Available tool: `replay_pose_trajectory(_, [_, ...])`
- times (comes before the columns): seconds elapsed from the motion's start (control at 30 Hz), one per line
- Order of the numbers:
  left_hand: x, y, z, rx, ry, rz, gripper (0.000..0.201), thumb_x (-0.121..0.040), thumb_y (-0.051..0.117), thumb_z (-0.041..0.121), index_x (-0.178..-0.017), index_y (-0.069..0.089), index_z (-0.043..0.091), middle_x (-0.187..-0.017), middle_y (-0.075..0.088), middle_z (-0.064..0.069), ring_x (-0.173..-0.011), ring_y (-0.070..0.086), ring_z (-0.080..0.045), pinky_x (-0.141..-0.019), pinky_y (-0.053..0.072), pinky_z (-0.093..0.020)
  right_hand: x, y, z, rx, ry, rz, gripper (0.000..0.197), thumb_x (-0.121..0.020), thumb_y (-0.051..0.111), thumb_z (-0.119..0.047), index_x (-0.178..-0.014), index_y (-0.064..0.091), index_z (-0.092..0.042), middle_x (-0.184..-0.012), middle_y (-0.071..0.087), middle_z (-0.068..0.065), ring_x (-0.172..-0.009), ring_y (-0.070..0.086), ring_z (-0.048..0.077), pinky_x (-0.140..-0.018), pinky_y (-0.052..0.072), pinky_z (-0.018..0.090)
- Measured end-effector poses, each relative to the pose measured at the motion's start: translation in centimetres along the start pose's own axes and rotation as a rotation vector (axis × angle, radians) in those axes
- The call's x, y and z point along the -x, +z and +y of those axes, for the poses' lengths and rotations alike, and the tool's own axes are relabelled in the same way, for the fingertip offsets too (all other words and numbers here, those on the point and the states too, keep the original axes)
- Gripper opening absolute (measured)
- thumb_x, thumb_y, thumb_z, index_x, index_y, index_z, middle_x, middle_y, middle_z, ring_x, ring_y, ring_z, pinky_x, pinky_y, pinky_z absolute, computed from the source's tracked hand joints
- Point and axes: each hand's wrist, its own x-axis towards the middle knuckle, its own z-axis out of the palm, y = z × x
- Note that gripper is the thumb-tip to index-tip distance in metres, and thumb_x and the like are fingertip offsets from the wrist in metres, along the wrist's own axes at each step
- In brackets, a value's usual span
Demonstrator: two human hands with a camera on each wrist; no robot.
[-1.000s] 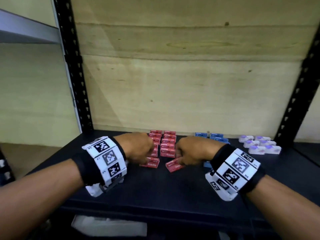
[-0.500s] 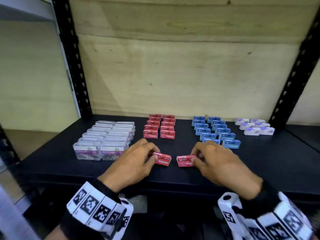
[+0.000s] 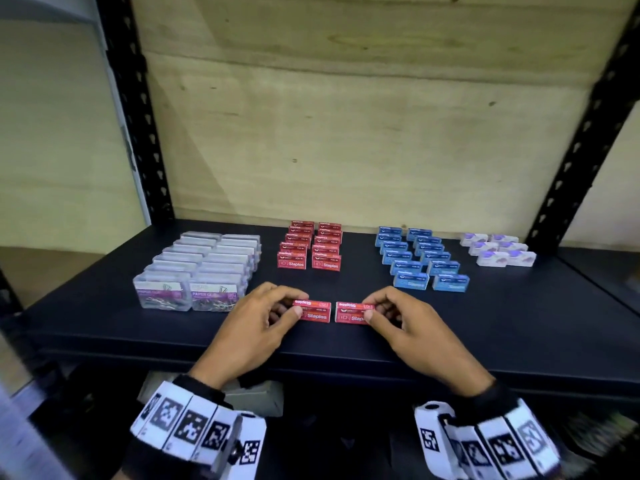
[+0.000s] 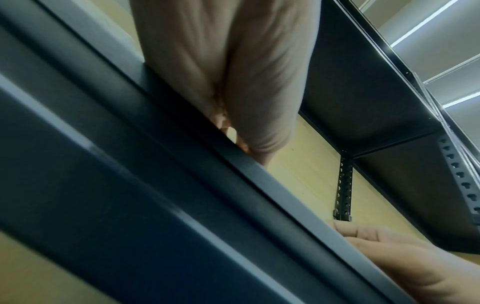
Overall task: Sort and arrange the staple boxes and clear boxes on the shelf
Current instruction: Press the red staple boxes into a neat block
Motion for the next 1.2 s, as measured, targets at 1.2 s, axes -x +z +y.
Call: replay_pose_trajectory(1.2, [0.18, -0.15, 0.11, 0.030, -0.066, -0.005, 0.021, -0.090, 0.066, 0.025, -0.108, 0.069, 0.036, -0.097, 0.060, 0.018, -0.088, 0.062, -0.001, -0.079, 0.048, -0.012, 0.07, 0.83, 0.65, 0.002, -0.032, 0.039, 0.008, -0.092, 0.062, -0.042, -0.098, 0.066, -0.040, -0.087, 0.066, -0.018, -0.087, 0.060, 0.001, -0.079, 0.049, 0.025])
